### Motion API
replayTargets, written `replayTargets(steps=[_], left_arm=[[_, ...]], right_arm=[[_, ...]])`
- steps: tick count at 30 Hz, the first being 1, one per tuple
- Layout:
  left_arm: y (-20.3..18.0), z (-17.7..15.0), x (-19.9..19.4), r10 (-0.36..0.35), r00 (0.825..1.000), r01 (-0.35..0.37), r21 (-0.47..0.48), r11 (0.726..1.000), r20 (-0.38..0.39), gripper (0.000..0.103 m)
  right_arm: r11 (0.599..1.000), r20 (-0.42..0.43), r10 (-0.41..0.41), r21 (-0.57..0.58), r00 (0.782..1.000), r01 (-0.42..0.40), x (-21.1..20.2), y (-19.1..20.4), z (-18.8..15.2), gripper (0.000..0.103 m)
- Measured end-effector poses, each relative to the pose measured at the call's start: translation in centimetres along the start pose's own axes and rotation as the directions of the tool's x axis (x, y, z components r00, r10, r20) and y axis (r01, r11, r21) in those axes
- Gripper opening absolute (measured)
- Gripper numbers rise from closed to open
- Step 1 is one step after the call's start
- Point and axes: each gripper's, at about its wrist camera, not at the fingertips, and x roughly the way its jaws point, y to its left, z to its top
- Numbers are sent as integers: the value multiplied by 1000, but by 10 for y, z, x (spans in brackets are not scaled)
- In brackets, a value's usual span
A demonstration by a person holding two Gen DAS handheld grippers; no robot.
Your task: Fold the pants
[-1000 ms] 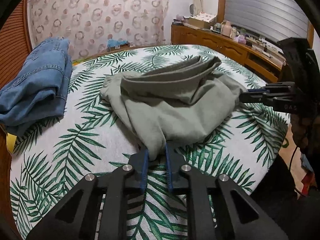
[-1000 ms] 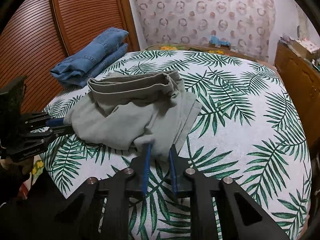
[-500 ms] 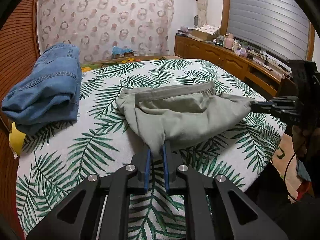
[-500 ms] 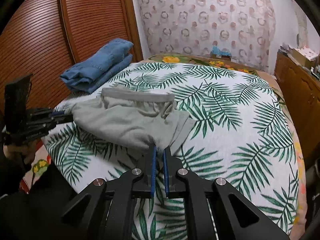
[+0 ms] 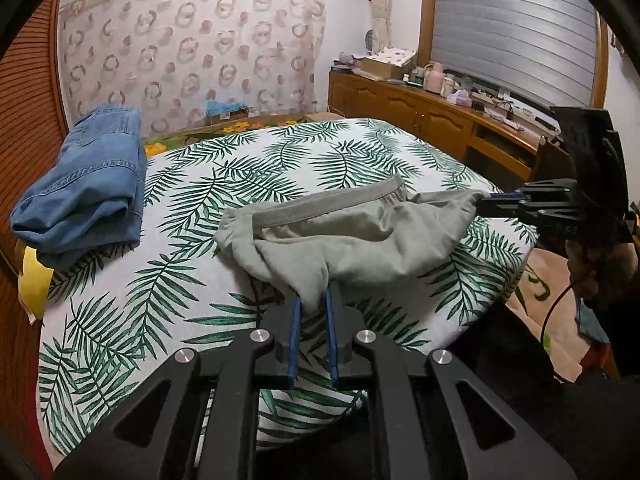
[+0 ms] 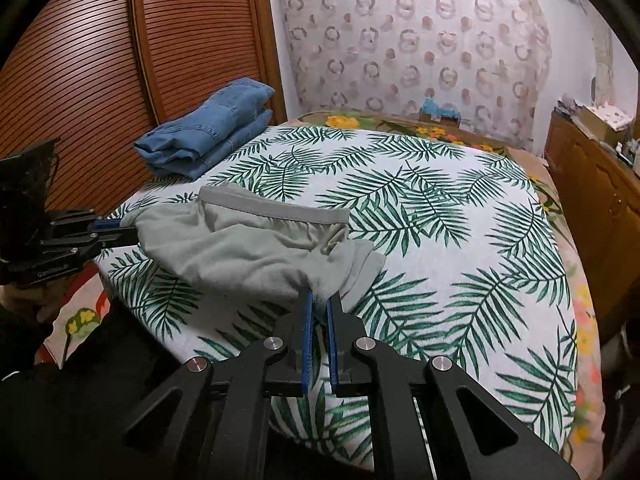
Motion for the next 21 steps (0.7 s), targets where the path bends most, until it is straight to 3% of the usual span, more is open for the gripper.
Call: replayTargets(steps=[5, 7, 9, 14, 21], left_arm=[[4, -3, 4, 8, 1000, -8, -11, 1000, -17, 18], [4, -3, 5, 17, 1000, -17, -5, 1000, -21, 28], [5, -2, 6, 19, 1000, -19, -6, 1000, -18, 47], [10, -1, 10, 20, 1000, -21, -29, 999, -17, 49], [18, 2, 23, 24, 999, -26, -51, 998, -29, 49]], right_arm=[[1000, 3, -12, -7, 1000, 12, -6, 2, 4, 11], [1000, 16, -22, -9, 1000, 22, -11, 1, 7, 16], [1000, 32, -27, -11, 999, 27, -15, 1, 9, 26], [999, 45, -44, -19, 998, 45, -7, 0, 14, 33], [998, -2, -68, -2, 998, 68, 38, -4, 25, 36]])
